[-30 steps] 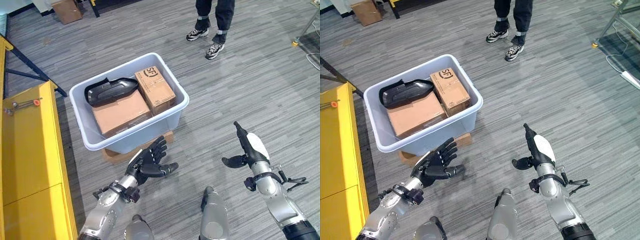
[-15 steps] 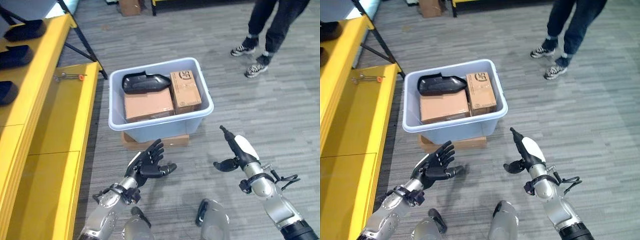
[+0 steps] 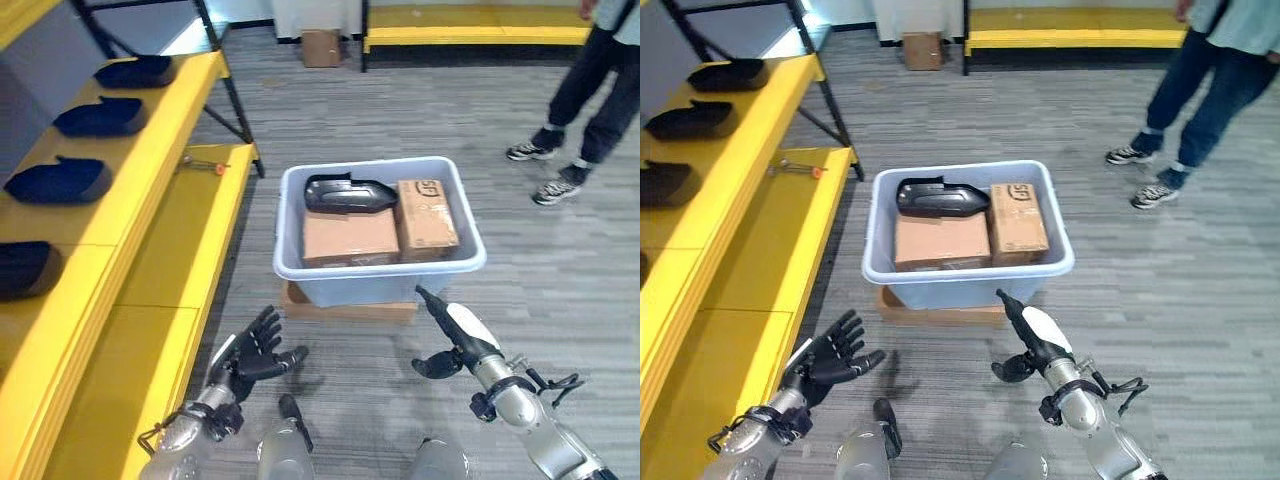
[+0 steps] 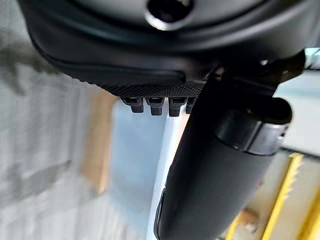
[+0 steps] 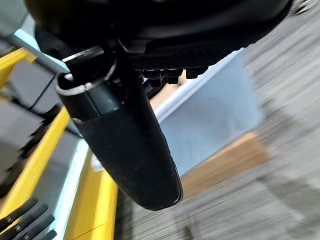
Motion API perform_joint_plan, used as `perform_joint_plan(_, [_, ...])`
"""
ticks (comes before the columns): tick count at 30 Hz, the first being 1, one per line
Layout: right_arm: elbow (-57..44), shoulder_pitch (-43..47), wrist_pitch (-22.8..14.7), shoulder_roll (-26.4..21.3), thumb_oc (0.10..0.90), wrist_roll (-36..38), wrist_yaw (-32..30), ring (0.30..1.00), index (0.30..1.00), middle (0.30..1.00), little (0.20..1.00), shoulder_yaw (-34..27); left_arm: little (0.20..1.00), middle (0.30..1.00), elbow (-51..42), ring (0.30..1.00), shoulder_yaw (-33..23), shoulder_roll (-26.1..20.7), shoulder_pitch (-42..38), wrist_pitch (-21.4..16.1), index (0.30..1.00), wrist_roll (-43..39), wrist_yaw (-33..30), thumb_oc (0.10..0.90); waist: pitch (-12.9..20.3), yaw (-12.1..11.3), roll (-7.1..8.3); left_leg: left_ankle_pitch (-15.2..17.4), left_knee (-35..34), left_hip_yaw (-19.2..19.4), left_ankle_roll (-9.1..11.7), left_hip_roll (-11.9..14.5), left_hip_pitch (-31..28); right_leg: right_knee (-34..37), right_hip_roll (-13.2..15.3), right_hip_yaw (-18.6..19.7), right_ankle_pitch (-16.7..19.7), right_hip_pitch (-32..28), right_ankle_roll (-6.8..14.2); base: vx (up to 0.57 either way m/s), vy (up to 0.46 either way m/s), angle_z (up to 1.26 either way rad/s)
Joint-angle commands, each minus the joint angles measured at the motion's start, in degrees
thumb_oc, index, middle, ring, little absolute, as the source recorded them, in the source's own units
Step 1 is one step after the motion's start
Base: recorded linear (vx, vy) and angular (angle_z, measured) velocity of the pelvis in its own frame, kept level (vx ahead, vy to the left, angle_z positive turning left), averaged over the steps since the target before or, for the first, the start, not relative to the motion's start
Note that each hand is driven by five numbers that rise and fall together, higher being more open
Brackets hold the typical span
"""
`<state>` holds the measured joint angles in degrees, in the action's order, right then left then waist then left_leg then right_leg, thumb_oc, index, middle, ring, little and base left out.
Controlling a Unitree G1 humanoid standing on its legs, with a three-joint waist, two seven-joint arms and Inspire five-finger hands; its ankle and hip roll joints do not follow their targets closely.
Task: Move parts from the plastic box to the shelf.
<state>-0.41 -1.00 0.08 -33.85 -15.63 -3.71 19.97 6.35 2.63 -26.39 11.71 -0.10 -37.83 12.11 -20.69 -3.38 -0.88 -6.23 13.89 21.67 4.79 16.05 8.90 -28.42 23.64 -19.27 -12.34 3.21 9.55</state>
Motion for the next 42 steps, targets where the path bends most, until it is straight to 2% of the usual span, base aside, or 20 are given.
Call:
perform_joint_plan(1, [-6.1, 4.4, -3.4, -1.0, 0.900, -0.6, -1.4, 1.000, 1.000, 1.000, 1.000, -2.7, 1.000, 1.000, -6.5, 1.000, 0.4, 0.4, -1.4, -4.9, 1.000, -0.5, 3.1, 0.900, 0.9, 0.5, -1.31, 4.2, -1.4, -2.3, 0.4, 2.0, -2.6, -5.8, -5.9, -2.3, -5.8, -0.7, -4.0, 0.19, 0.090, -0.02])
perform_joint_plan(12, [-7.0, 7.8, -3.0, -0.7, 0.900, -0.3, 0.5, 1.000, 1.000, 1.000, 1.000, -0.8, 1.000, 1.000, -6.5, 1.000, -0.3, 0.0, -0.2, -5.8, 1.000, -0.3, 4.1, 0.900, -1.0, -2.2, -0.30, 7.5, 3.9, -2.9, -1.6, 0.7, 0.9, -3.5, -5.2, -3.3, -5.9, -3.2, -3.0, 0.11, 0.088, -0.05])
perform_joint_plan(13, [-6.9, 8.2, -2.6, -0.9, 0.900, -0.3, 0.0, 1.000, 1.000, 1.000, 1.000, -1.2, 1.000, 1.000, -6.3, 1.000, -0.5, -0.3, -0.1, -5.7, 1.000, 0.9, 5.2, 0.900, -0.7, -2.7, 0.04, 8.7, 5.0, -2.7, -2.5, 0.1, 1.2, -4.4, -5.1, -3.7, -6.7, -3.9, -3.0, 0.12, 0.100, -0.02])
perform_joint_plan(14, [-6.8, 8.2, -2.5, -1.0, 0.900, -0.2, -0.2, 1.000, 1.000, 1.000, 1.000, -1.3, 1.000, 1.000, -6.3, 1.000, -0.5, -0.4, -0.1, -5.6, 1.000, 1.0, 5.4, 0.900, -0.7, -2.7, 0.46, 9.9, 5.8, -3.2, -2.0, -0.4, 1.0, -5.0, -4.7, -3.3, -7.7, -4.4, -2.6, 0.18, 0.187, -0.06])
perform_joint_plan(15, [-6.3, 8.3, -2.4, -1.4, 0.900, -0.2, -0.9, 1.000, 1.000, 1.000, 1.000, -2.1, 1.000, 1.000, -6.0, 1.000, -0.5, -0.8, -0.3, -5.1, 1.000, 1.2, 6.9, 0.900, 0.0, -2.9, 1.06, 11.6, 6.6, -2.7, -3.6, -1.8, 0.9, -7.1, -4.4, -3.5, -7.6, -5.3, -2.6, 0.14, 0.141, -0.01])
perform_joint_plan(16, [-6.3, 8.2, -2.4, -1.4, 0.900, -0.2, -1.1, 1.000, 1.000, 1.000, 1.000, -2.4, 1.000, 1.000, -6.0, 1.000, -0.4, -0.9, -0.3, -5.1, 1.000, 1.5, 7.2, 0.900, 0.1, -2.9, 1.23, 12.1, 6.7, -2.6, -4.1, -2.2, 0.9, -7.9, -4.2, -3.6, -7.4, -5.4, -2.5, 0.16, 0.253, 0.04])
perform_joint_plan(17, [-5.9, 7.8, -2.3, -1.5, 0.900, -0.1, -1.3, 1.000, 1.000, 1.000, 1.000, -3.3, 1.000, 1.000, -6.1, 1.000, 0.0, -1.3, -0.6, -4.8, 1.000, 2.0, 8.1, 0.900, 0.8, -2.9, 1.79, 13.7, 6.6, -2.0, -6.2, -4.3, 0.2, -13.0, -2.9, -3.9, -4.5, -5.9, -1.8, 0.14, 0.210, 0.18])
perform_joint_plan(18, [-5.8, 7.5, -2.4, -1.5, 0.900, 0.0, -1.5, 1.000, 1.000, 1.000, 1.000, -3.7, 1.000, 1.000, -6.1, 1.000, 0.2, -1.4, -0.7, -4.4, 1.000, 1.7, 8.4, 0.900, 1.2, -2.9, 1.97, 14.2, 6.2, -1.7, -7.1, -5.2, -0.4, -15.8, -2.2, -4.0, -2.5, -5.7, -1.4, 0.24, 0.324, 0.02])
perform_joint_plan(19, [-6.1, 6.9, -2.4, -1.1, 0.900, 0.0, -1.7, 1.000, 1.000, 1.000, 1.000, -3.9, 1.000, 1.000, -6.4, 1.000, 0.8, -1.3, -1.2, -3.3, 1.000, 1.3, 8.4, 0.900, 1.7, -2.8, 2.08, 16.1, 5.1, -0.7, -9.5, -7.5, -2.7, -25.9, 1.6, -4.9, 3.4, -3.0, -0.3, 0.20, 0.239, -0.09])
perform_joint_plan(20, [-6.2, 6.8, -2.5, -1.0, 0.900, 0.0, -1.8, 1.000, 1.000, 1.000, 1.000, -3.9, 1.000, 1.000, -6.6, 1.000, 0.9, -1.1, -1.3, -3.0, 1.000, 1.5, 8.4, 0.900, 1.8, -2.8, 2.14, 16.6, 4.9, -0.4, -10.1, -8.0, -3.2, -27.8, 2.6, -4.8, 4.6, -1.8, 0.0, 0.23, 0.233, -0.08])
perform_joint_plan(22, [-5.6, 6.4, -4.0, 0.2, 0.900, -0.5, -1.8, 1.000, 1.000, 1.000, 1.000, -3.2, 1.000, 1.000, -7.5, 1.000, 2.2, -0.6, -0.6, -3.0, 1.000, 1.0, 7.6, 0.900, 1.2, -1.1, 1.58, 17.5, 3.4, 0.4, -10.8, -8.9, -6.8, -31.8, 1.3, -1.8, 6.3, 7.0, -0.2, 0.25, 0.072, -0.13])
perform_joint_plan(23, [-5.6, 6.5, -4.8, 0.8, 0.900, -0.8, -1.3, 1.000, 1.000, 1.000, 1.000, -2.8, 1.000, 1.000, -7.9, 1.000, 2.9, -0.7, -0.3, -3.3, 1.000, 0.4, 6.5, 0.900, 1.0, -0.1, 1.59, 17.7, 2.6, 0.9, -10.1, -8.9, -8.3, -26.2, -0.6, -1.7, 5.0, 9.2, -0.8, 0.31, -0.101, -0.45])
perform_joint_plan(26, [-7.3, 7.0, -6.8, 1.3, 0.900, -1.5, 0.1, 1.000, 1.000, 1.000, 1.000, -2.4, 1.000, 1.000, -7.6, 1.000, 5.1, -1.2, -2.9, -3.1, 1.000, -1.1, 4.0, 0.900, -0.4, 2.5, 2.91, 20.7, 1.8, 2.1, -8.7, -9.3, -10.8, -7.3, -1.0, -2.9, 11.4, 13.0, 0.1, 0.21, -0.249, -0.06])
perform_joint_plan(27, [-7.7, 7.9, -6.5, 1.3, 0.900, -1.7, 0.2, 1.000, 1.000, 1.000, 1.000, -2.2, 1.000, 1.000, -7.8, 1.000, 6.5, -1.1, -5.0, -2.7, 1.000, -1.1, 2.3, 0.900, -1.3, 3.3, 2.98, 21.1, 1.8, 1.8, -8.2, -8.7, -11.2, -1.3, -0.2, -0.4, 18.5, 17.6, 1.0, 0.13, -0.297, 0.26])
perform_joint_plan(29, [-7.6, 8.7, -5.5, 1.9, 0.900, -2.3, -0.5, 1.000, 1.000, 1.000, 1.000, -1.9, 1.000, 1.000, -7.6, 1.000, 8.8, -1.1, -7.4, -2.4, 1.000, -0.6, 1.1, 0.900, -2.3, 4.1, 2.36, 22.5, 3.1, -0.2, -7.5, -7.6, -11.0, 2.3, 0.2, 5.2, 21.8, 22.4, 2.1, 0.17, -0.405, 0.11])
perform_joint_plan(30, [-6.7, 8.7, -5.6, 2.4, 0.900, -2.5, -1.3, 1.000, 1.000, 1.000, 1.000, -1.7, 1.000, 1.000, -7.0, 1.000, 9.5, -1.0, -7.8, -2.9, 1.000, 0.3, 1.9, 0.900, -2.4, 4.4, 2.70, 23.3, 4.7, -1.1, -7.0, -7.4, -10.2, 5.6, -0.2, 7.4, 21.7, 21.4, 2.3, 0.28, -0.478, 0.34])
perform_joint_plan(32, [-6.3, 7.7, -6.1, 3.0, 0.900, -3.5, -1.2, 1.000, 1.000, 1.000, 1.000, -2.3, 1.000, 1.000, -6.5, 1.000, 9.8, -1.0, -7.0, -3.7, 1.000, 0.7, 2.0, 0.900, -2.5, 4.6, 3.28, 23.8, 6.3, -1.2, -6.4, -7.3, -9.7, 9.3, -0.2, 7.1, 20.7, 18.4, 2.3, 0.26, -0.329, 0.75])
perform_joint_plan(33, [-6.4, 7.3, -6.0, 3.1, 0.900, -3.7, -1.0, 1.000, 1.000, 1.000, 1.000, -2.7, 1.000, 1.000, -6.6, 1.000, 9.6, -0.9, -6.4, -4.0, 1.000, 0.7, 2.3, 0.900, -2.4, 4.4, 2.95, 24.6, 6.7, -1.4, -5.8, -7.0, -10.0, 10.2, -0.7, 5.9, 19.0, 15.9, 2.6, 0.16, -0.202, 0.69])
perform_joint_plan(35, [-6.8, 6.8, -5.6, 2.6, 0.900, -4.1, -1.0, 1.000, 1.000, 1.000, 1.000, -3.1, 1.000, 1.000, -7.6, 1.000, 8.3, -0.8, -4.6, -4.0, 1.000, -0.3, 3.5, 0.900, -1.8, 4.0, 3.07, 23.0, 6.6, -0.2, -5.2, -6.6, -9.9, 12.5, -1.7, 2.5, 17.0, 11.8, 1.6, 0.19, -0.218, 0.62])
perform_joint_plan(42, [-5.2, 8.5, -2.6, 0.4, 0.900, -2.3, -1.0, 1.000, 1.000, 1.000, 1.000, -4.1, 1.000, 1.000, -8.8, 1.000, 6.2, -0.6, -3.6, -2.5, 1.000, -1.0, 6.5, 0.900, -0.5, 3.7, 1.76, 21.4, 3.9, 2.1, -3.8, -3.7, -11.5, 8.3, -2.3, -1.4, 11.4, 11.0, 0.2, 0.15, -0.083, 0.09])
